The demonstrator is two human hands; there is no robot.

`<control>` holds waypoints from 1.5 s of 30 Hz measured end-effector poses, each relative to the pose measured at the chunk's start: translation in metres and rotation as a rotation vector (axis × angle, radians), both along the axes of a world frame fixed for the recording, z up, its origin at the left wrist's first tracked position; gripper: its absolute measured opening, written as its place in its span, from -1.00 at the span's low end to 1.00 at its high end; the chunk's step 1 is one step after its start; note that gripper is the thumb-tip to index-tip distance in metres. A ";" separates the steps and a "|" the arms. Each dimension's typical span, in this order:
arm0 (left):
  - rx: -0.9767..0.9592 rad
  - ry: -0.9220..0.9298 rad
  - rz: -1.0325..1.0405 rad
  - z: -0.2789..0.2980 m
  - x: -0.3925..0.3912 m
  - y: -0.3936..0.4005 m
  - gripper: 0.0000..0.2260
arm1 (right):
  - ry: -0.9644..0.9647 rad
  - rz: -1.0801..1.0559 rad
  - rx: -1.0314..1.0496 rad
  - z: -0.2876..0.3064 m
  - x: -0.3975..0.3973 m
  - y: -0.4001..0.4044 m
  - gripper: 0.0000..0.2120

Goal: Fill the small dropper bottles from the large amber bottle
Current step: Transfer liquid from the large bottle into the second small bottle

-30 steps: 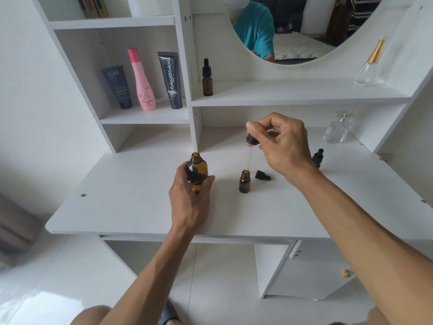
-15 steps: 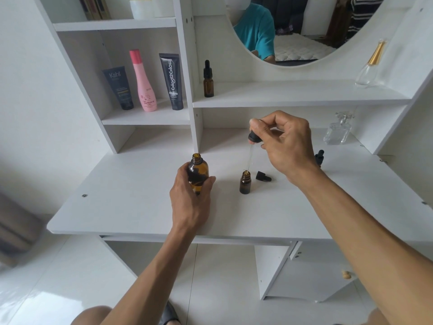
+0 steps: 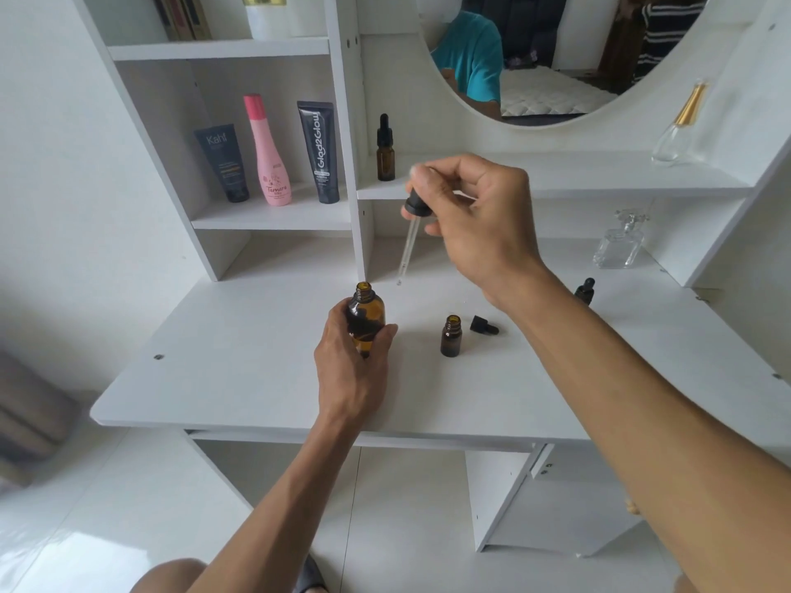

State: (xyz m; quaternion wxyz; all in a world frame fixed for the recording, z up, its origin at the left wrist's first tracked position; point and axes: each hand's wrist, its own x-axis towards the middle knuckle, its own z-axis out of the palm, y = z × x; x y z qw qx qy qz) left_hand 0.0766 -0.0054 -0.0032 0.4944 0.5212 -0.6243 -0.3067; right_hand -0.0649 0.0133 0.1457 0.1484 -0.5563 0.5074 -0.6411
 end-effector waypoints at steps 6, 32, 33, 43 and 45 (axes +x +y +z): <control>-0.009 0.003 -0.004 -0.001 0.000 0.000 -0.61 | 0.034 0.058 -0.009 0.008 0.028 -0.014 -0.85; -0.046 0.016 -0.030 -0.003 0.002 -0.002 -0.60 | 0.148 0.059 0.150 -0.043 0.041 -0.025 -0.83; -0.049 0.013 -0.033 -0.003 0.002 -0.002 -0.60 | 0.154 0.060 0.153 -0.045 0.042 -0.024 -0.83; -0.046 -0.007 -0.028 -0.003 0.002 -0.003 -0.62 | 0.187 0.045 0.193 -0.062 0.042 -0.022 -0.83; -0.049 -0.012 -0.029 -0.003 0.002 -0.003 -0.62 | 0.193 0.042 0.193 -0.064 0.042 -0.022 -0.83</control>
